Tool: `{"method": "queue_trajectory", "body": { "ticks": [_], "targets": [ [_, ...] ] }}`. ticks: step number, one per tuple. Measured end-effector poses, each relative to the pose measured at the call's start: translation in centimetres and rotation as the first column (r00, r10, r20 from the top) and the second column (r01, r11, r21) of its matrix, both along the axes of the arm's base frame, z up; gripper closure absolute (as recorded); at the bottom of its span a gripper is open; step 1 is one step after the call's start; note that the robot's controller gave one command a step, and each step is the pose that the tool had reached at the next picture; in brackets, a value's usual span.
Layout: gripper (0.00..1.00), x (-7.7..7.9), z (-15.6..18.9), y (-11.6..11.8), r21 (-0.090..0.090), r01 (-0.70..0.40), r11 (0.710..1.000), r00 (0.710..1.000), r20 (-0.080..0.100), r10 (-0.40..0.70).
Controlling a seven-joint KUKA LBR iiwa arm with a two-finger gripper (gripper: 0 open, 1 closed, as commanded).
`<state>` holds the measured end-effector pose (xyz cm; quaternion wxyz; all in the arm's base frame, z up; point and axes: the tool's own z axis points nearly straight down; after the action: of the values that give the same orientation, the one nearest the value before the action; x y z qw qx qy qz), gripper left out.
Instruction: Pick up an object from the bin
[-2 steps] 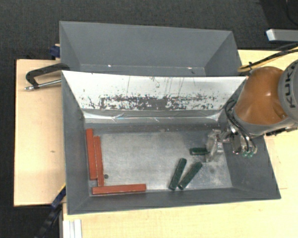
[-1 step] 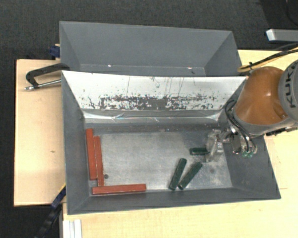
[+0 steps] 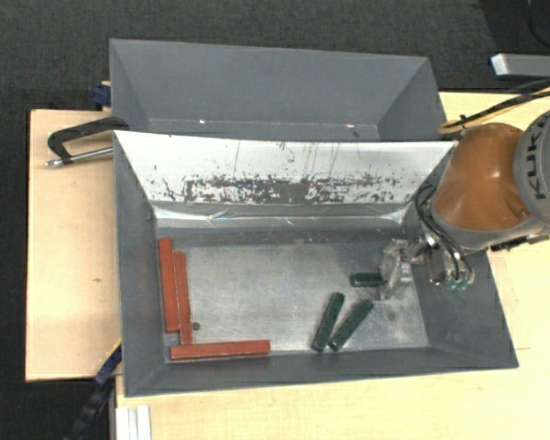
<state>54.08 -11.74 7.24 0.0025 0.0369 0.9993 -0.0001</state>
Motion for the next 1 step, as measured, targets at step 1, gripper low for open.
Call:
{"method": "queue_trajectory", "body": {
  "ticks": [1],
  "targets": [
    [1.00,0.16,18.83,1.37,-0.001,-0.006,1.000,1.000,0.010,0.006]
  ]
}}
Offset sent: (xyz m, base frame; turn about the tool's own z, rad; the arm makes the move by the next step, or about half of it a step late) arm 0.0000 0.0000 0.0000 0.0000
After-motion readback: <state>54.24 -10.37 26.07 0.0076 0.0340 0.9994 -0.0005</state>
